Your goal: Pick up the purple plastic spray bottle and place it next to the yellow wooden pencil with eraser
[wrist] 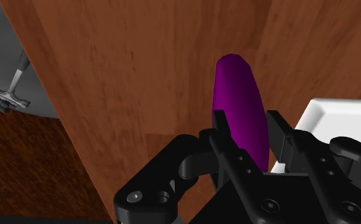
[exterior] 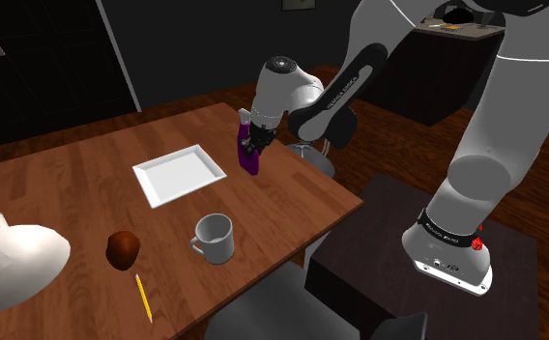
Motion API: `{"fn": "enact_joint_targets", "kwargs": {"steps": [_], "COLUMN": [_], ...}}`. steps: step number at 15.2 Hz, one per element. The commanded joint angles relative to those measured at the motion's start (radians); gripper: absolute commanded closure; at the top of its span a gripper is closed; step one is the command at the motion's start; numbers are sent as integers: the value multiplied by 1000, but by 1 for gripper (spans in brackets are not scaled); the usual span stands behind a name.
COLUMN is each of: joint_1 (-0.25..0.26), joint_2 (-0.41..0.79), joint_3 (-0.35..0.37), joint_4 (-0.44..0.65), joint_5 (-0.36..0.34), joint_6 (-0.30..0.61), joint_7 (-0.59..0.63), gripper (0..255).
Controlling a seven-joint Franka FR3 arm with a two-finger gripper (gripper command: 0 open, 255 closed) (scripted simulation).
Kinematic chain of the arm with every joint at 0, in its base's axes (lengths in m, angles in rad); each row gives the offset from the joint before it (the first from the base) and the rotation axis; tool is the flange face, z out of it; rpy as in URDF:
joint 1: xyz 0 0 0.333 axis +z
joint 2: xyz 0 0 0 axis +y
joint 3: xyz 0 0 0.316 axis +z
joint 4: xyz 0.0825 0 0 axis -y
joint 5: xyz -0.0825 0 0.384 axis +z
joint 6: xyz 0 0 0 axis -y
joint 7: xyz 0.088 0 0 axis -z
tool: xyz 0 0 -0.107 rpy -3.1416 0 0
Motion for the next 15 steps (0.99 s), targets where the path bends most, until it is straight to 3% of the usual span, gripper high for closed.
{"fn": "enact_joint_targets", "kwargs": {"steps": [1, 15], "joint_1": [0, -34], "joint_2": [1, -160], "joint_3": [0, 67], "joint_4": [0, 18], "joint_5": [0, 285], "joint_6": [0, -139], "joint_7": [0, -234], "gripper": [255, 255]}}
